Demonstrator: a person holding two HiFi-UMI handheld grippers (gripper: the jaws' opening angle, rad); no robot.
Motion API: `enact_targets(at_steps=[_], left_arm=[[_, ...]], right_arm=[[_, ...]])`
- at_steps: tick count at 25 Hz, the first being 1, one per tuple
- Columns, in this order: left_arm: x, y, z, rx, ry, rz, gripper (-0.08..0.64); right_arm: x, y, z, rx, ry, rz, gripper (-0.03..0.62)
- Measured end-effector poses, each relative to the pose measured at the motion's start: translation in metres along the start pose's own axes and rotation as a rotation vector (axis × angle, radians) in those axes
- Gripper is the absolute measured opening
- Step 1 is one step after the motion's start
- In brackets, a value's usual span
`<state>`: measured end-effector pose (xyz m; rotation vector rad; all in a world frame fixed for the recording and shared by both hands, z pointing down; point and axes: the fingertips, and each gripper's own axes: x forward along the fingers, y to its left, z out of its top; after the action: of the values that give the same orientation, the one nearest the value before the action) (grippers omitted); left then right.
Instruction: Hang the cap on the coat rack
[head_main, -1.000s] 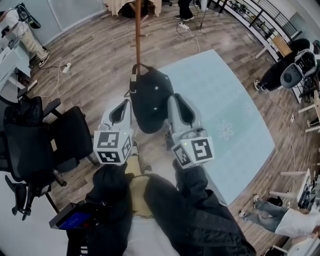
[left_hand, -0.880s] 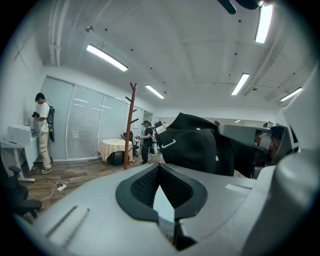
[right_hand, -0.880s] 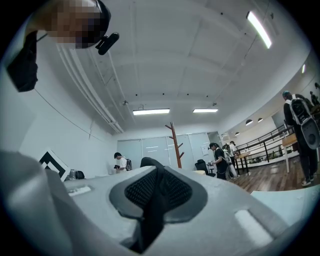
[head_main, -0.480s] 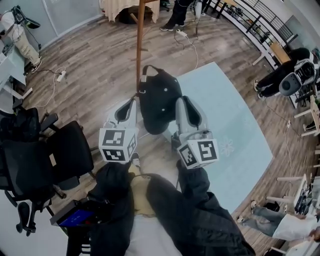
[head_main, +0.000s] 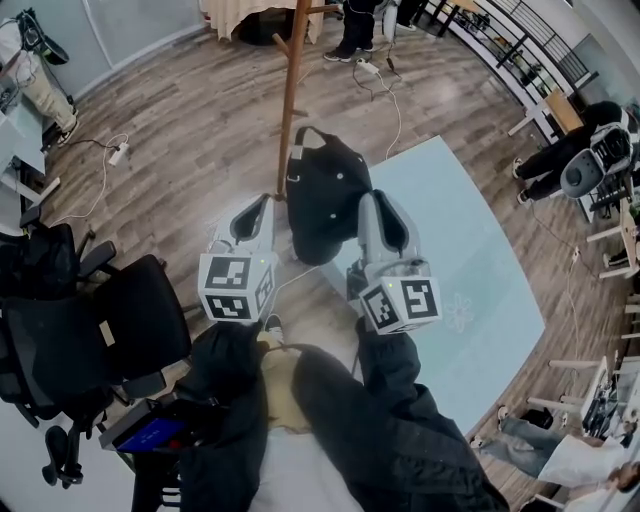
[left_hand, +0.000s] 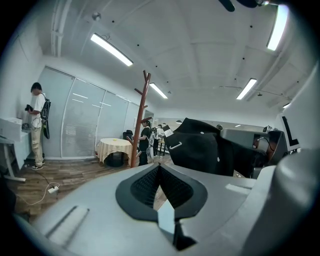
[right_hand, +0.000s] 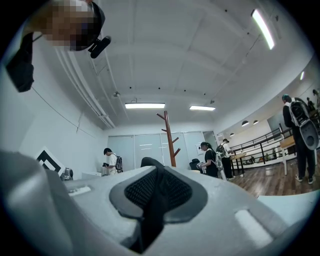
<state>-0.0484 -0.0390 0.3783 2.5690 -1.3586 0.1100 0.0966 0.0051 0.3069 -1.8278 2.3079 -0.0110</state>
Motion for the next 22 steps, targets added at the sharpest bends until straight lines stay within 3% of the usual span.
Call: enact_targets(at_steps=[13, 22], left_arm=[[0.042, 0.04, -0.008, -0.04, 0.052, -0.021, 0.0], [0.092, 0.076, 0.002, -0.035, 0.056, 0.069, 0.0]], right_arm=[[0.057, -0.014, -0.024, 0.011, 0.044, -0.024, 0.038], [0.12, -0.056, -0.043, 0.055, 0.047, 0.029, 0.038]])
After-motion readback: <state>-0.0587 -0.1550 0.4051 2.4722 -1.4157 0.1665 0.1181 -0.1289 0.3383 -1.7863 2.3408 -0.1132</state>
